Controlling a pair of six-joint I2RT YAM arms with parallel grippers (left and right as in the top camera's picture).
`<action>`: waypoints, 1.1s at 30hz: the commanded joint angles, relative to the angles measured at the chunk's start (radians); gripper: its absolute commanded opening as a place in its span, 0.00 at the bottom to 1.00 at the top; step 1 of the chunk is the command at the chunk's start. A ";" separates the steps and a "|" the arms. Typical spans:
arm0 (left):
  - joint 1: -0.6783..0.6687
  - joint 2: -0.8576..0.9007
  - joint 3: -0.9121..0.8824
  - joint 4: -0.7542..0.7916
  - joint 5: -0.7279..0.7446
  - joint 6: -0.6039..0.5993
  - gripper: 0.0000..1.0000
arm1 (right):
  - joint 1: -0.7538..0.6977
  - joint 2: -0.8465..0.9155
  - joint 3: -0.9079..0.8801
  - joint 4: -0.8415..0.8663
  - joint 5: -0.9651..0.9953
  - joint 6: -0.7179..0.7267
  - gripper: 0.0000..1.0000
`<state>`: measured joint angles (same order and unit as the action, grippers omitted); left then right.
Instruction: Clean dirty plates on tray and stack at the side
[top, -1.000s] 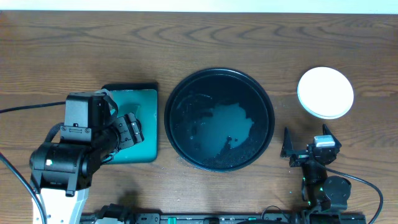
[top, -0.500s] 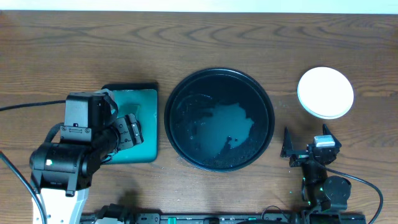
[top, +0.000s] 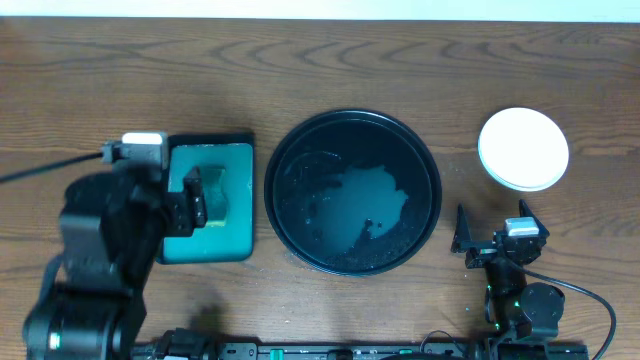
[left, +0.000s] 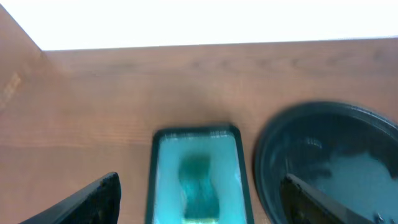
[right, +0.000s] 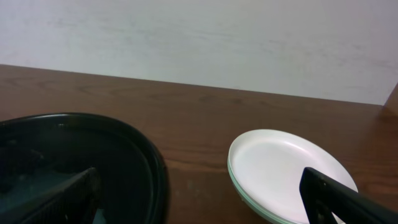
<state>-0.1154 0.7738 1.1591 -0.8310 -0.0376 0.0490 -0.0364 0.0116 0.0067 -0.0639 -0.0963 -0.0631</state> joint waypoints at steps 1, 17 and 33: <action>-0.004 -0.084 -0.104 0.090 -0.027 0.067 0.82 | 0.011 -0.006 -0.001 -0.005 0.010 -0.013 0.99; -0.004 -0.427 -0.727 0.756 -0.023 -0.121 0.82 | 0.011 -0.006 -0.001 -0.005 0.010 -0.013 0.99; 0.010 -0.696 -1.024 1.005 -0.024 -0.206 0.82 | 0.011 -0.006 -0.001 -0.005 0.010 -0.013 0.99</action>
<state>-0.1139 0.1181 0.1627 0.1581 -0.0521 -0.1272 -0.0364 0.0116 0.0067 -0.0639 -0.0956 -0.0631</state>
